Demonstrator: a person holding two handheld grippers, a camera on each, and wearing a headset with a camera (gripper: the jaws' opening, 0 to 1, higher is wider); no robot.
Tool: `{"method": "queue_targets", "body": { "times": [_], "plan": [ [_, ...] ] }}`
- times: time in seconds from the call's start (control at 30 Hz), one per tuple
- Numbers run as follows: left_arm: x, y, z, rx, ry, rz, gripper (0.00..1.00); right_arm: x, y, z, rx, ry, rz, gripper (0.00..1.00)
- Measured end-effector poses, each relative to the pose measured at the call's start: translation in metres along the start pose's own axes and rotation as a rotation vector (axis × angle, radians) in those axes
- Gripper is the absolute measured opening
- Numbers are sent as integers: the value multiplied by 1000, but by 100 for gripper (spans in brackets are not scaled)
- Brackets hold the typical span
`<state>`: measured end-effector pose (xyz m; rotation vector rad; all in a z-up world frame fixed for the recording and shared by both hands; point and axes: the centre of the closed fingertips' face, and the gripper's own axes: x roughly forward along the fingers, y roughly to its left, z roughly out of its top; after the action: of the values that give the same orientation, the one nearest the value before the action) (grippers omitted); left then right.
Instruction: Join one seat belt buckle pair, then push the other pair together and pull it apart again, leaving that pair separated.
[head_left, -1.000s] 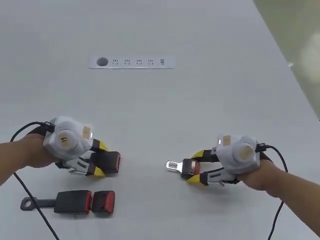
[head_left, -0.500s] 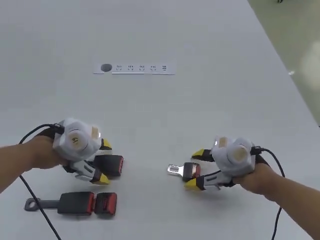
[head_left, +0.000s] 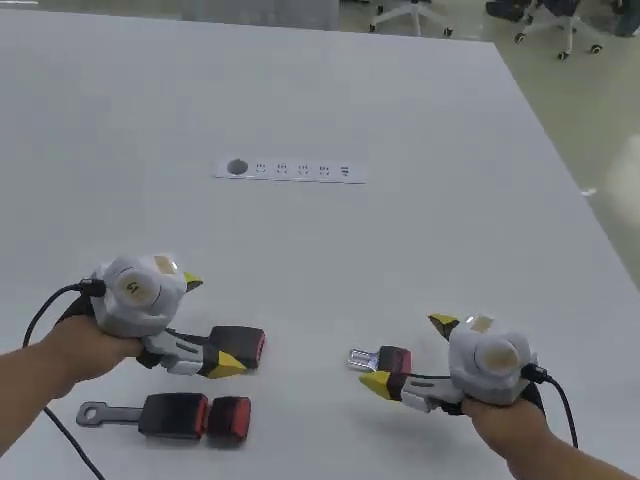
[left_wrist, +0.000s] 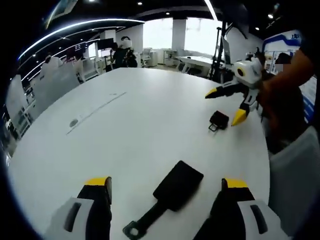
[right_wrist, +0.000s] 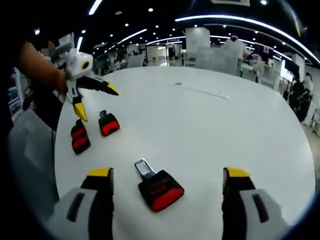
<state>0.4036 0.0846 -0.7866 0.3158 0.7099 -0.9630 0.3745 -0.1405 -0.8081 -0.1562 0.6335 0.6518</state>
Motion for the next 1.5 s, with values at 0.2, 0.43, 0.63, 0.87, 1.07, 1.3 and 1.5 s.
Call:
{"method": "queue_targets", "body": {
  "times": [0.2,0.43,0.63,0.87,1.07,1.3,1.5],
  "plan": [
    [-34,6,3,-81,-112,116,95,-11,9,1,23,-33,-44,95],
    [-77,-5,-4,-103,-174,129,100,-28,28,0,-16,-42,-45,100],
    [-111,-15,-11,-103,-221,147,100,-48,45,7,-46,-70,-36,100],
    [-143,-30,-28,-102,-230,133,100,-71,59,14,-91,-106,-39,100],
    [-161,-33,-37,-87,-225,163,100,-84,67,3,-113,-87,-42,100],
    [-171,-39,-42,-126,-256,184,100,-94,78,3,-111,-110,-46,100],
    [-177,-41,-47,-143,-269,195,100,-96,83,3,-96,-124,-62,100]
  ]
}}
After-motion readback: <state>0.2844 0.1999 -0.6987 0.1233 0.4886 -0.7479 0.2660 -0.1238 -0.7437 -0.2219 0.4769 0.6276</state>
